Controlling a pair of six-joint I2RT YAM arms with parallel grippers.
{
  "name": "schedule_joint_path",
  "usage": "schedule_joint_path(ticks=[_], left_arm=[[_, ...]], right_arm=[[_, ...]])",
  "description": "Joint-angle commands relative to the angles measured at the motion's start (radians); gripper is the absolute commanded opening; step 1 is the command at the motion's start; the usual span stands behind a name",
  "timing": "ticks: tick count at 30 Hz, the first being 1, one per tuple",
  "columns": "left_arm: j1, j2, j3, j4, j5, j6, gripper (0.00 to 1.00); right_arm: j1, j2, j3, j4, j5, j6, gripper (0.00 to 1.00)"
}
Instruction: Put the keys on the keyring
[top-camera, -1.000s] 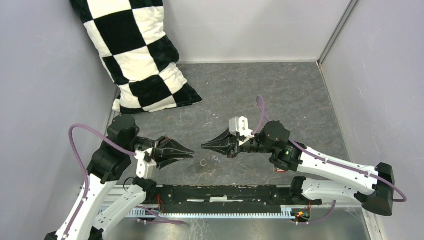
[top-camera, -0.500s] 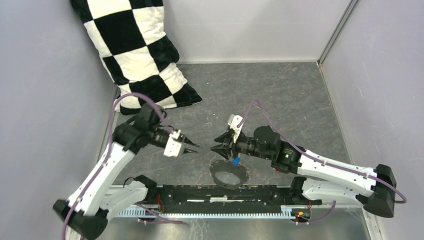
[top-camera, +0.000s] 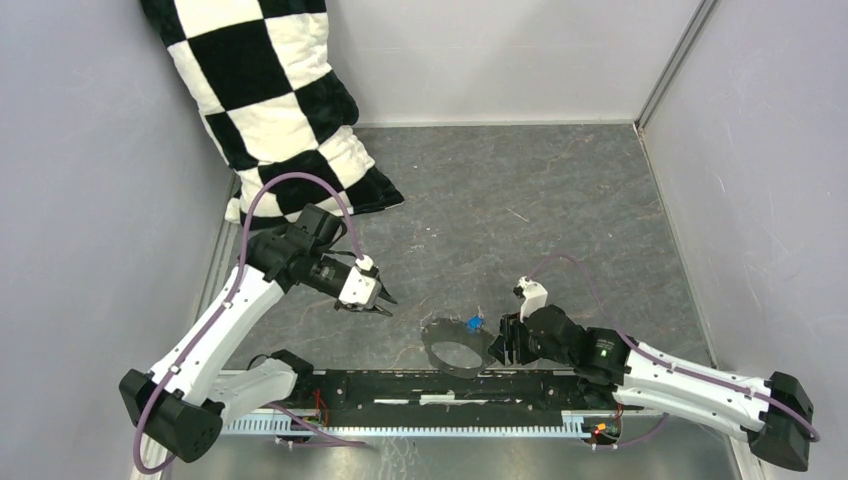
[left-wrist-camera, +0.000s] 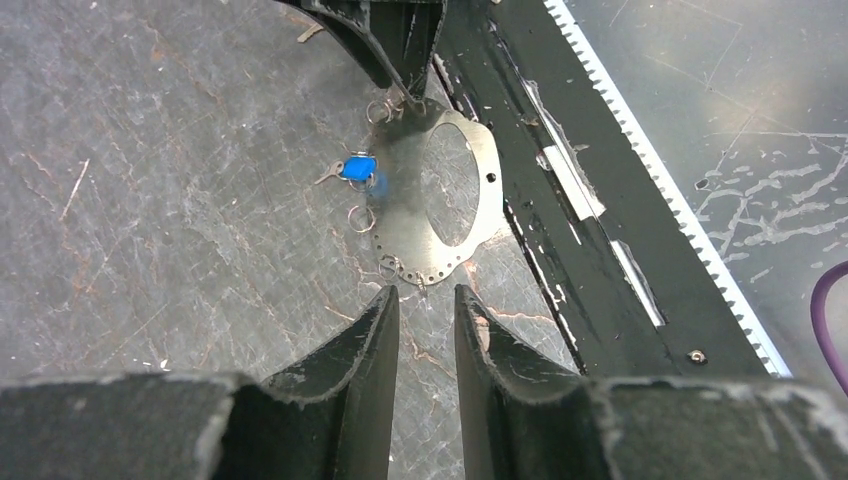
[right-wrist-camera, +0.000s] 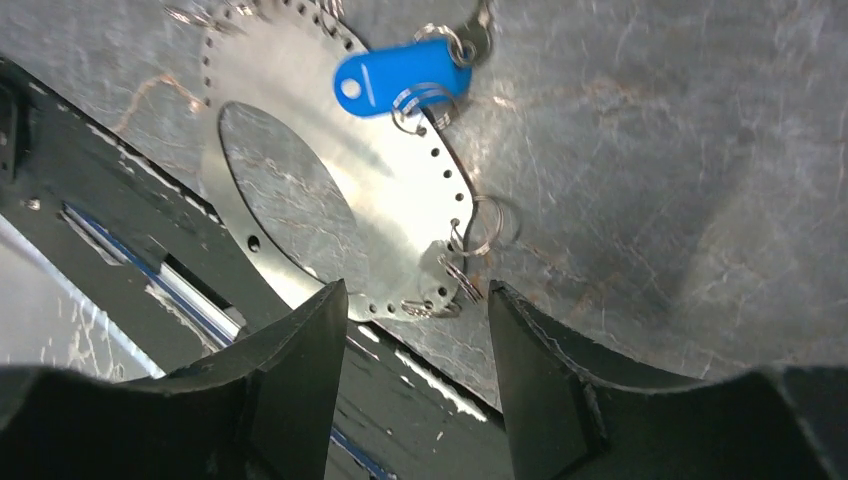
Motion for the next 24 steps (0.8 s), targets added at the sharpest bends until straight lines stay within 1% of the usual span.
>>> schedule_joint_path(ticks=[1, 4, 8, 13, 17, 21, 24], left_arm=[[0.000, -0.046, 0.020, -0.013, 0.006, 0.011, 0.34], [0.000, -0.058, 0.015, -0.014, 0.007, -0.003, 0.34], [0.000, -0.073, 0.014, -0.013, 0.008, -0.014, 0.34], [0.000, -0.079, 0.013, -0.014, 0.008, -0.014, 0.35], [0.000, -0.083, 0.019, -0.014, 0.012, -0.018, 0.35], [0.000, -0.092, 0.020, -0.014, 0.012, -0.025, 0.35], [0.000, -0.098, 0.016, -0.014, 0.017, -0.026, 0.35]], right_arm=[[0.000, 0.042, 0.019, 0.003, -0.026, 0.050, 0.59], [0.001, 0.042, 0.038, -0.019, -0.037, -0.022, 0.58], [0.002, 0.033, 0.045, -0.046, -0.072, -0.050, 0.55], [0.001, 0.084, 0.032, 0.033, -0.159, -0.068, 0.53], [0.001, 0.119, 0.049, 0.047, -0.136, -0.112, 0.54], [0.001, 0.150, 0.087, 0.024, -0.069, -0.178, 0.57], [0.000, 0.165, 0.094, 0.056, -0.062, -0.222, 0.57]])
